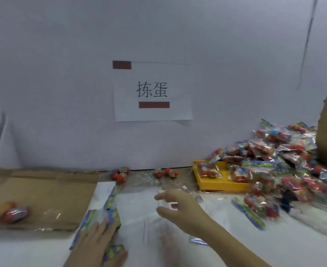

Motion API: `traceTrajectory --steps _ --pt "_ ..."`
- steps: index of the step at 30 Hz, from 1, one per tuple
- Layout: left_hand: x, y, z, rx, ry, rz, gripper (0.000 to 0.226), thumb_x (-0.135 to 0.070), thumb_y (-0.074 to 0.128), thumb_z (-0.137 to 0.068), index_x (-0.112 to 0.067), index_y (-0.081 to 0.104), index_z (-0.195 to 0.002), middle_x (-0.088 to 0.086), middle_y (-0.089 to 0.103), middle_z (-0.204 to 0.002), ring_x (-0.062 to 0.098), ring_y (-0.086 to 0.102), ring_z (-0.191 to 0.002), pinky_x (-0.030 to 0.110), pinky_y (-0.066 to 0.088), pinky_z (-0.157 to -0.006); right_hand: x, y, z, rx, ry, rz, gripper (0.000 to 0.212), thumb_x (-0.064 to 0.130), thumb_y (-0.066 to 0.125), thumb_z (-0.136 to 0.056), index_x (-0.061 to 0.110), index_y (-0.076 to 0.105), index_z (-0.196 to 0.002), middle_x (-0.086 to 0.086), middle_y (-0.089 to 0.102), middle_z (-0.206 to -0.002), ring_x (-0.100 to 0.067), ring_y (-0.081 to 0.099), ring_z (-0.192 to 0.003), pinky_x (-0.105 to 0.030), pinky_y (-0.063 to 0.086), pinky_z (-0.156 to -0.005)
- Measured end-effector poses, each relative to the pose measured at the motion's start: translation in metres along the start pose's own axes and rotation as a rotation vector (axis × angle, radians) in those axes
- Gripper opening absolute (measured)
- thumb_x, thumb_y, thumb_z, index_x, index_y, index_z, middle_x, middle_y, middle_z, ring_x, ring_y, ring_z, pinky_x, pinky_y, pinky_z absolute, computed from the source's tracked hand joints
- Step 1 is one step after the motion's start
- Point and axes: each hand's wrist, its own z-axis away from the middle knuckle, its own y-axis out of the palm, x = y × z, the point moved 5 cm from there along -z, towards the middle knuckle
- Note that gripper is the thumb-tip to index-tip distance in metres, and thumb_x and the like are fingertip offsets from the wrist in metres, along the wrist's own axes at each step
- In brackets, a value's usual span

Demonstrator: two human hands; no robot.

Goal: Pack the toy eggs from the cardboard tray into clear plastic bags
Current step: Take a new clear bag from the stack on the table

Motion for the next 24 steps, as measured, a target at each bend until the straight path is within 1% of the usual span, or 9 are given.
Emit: traceTrajectory --steps 2,4,6,9,12,15,18,21,24 --pt "-0.001 0.007 0.020 -0.011 -0.082 0.075 0.096 -0.087 0.011 -0.079 -0.030 -0.001 -0.156 0.003 0.003 -0.164 0.022 0.009 -0.151 0.038 0.011 -0.120 0.011 0.040 -0.003 0.191 -0.069 0.139 0.042 0.047 0.060 -0.089 0.037 0.054 -0.129 0.013 0.048 -0.137 -0.003 0.043 -0.123 -0.021 0.034 -0.103" --pt "-0.004 0.009 0.031 -0.039 -0.087 0.208 0.064 -0.064 0.032 -0.096 -0.042 0.015 -0.153 -0.011 0.003 -0.163 0.014 0.000 -0.151 0.031 0.002 -0.119 0.016 0.063 -0.011 0.288 -0.083 0.387 0.056 0.057 0.057 -0.087 0.035 0.046 -0.137 0.010 0.042 -0.143 -0.011 0.040 -0.129 -0.029 0.032 -0.105" --pt "-0.002 0.001 0.036 -0.140 -0.069 0.272 0.045 -0.050 0.043 -0.099 -0.040 0.041 -0.144 -0.020 0.030 -0.150 0.009 0.020 -0.145 0.030 0.012 -0.120 0.021 0.076 -0.016 0.260 -0.121 0.559 0.055 0.062 0.053 -0.086 0.035 0.048 -0.134 0.007 0.046 -0.138 -0.016 0.041 -0.125 -0.035 0.034 -0.101" --pt "-0.002 -0.009 0.041 -0.273 -0.028 0.342 0.017 -0.037 0.056 -0.095 -0.030 0.066 -0.107 -0.017 0.058 -0.105 0.009 0.052 -0.103 0.031 0.037 -0.101 0.030 0.086 -0.016 0.163 -0.191 0.615 0.042 0.058 0.047 -0.091 0.036 0.056 -0.126 0.008 0.053 -0.126 -0.016 0.045 -0.116 -0.033 0.032 -0.094" --pt "0.002 -0.017 0.042 -0.405 -0.045 0.376 0.014 -0.038 0.061 -0.092 -0.027 0.069 -0.092 -0.015 0.064 -0.088 0.008 0.055 -0.089 0.024 0.039 -0.083 0.032 0.087 -0.014 0.102 -0.300 0.639 0.034 0.053 0.039 -0.097 0.041 0.059 -0.121 0.014 0.057 -0.122 -0.012 0.048 -0.112 -0.032 0.029 -0.092" --pt "0.007 -0.023 0.042 -0.475 -0.067 0.374 0.012 -0.034 0.060 -0.094 -0.029 0.070 -0.092 -0.016 0.069 -0.094 0.008 0.057 -0.092 0.023 0.038 -0.084 0.036 0.079 -0.014 0.016 -0.361 0.516 0.027 0.047 0.044 -0.097 0.041 0.065 -0.113 0.021 0.059 -0.117 -0.004 0.050 -0.109 -0.029 0.030 -0.094" --pt "0.015 -0.025 0.044 -0.504 -0.137 0.359 0.016 -0.038 0.053 -0.097 -0.034 0.068 -0.098 -0.017 0.068 -0.099 0.007 0.057 -0.093 0.021 0.037 -0.076 0.038 0.065 -0.018 -0.053 -0.329 0.259 0.016 0.041 0.057 -0.093 0.036 0.071 -0.098 0.023 0.061 -0.096 0.002 0.054 -0.093 -0.026 0.040 -0.087" --pt "0.017 -0.024 0.045 -0.449 -0.123 0.365 0.020 -0.050 0.055 -0.092 -0.040 0.066 -0.105 -0.024 0.064 -0.104 -0.002 0.054 -0.097 0.016 0.037 -0.077 0.036 0.062 -0.019 0.139 -0.286 0.172 0.023 0.059 0.067 -0.074 0.044 0.068 -0.091 0.022 0.061 -0.095 0.003 0.053 -0.089 -0.020 0.044 -0.080" --pt "0.011 -0.019 0.043 -0.320 -0.056 0.311 0.038 -0.054 0.060 -0.088 -0.040 0.061 -0.123 -0.022 0.060 -0.120 -0.001 0.047 -0.111 0.013 0.031 -0.088 0.027 0.075 -0.019 0.346 -0.278 0.488 0.040 0.065 0.066 -0.072 0.045 0.064 -0.106 0.022 0.054 -0.106 0.002 0.047 -0.098 -0.017 0.038 -0.084"
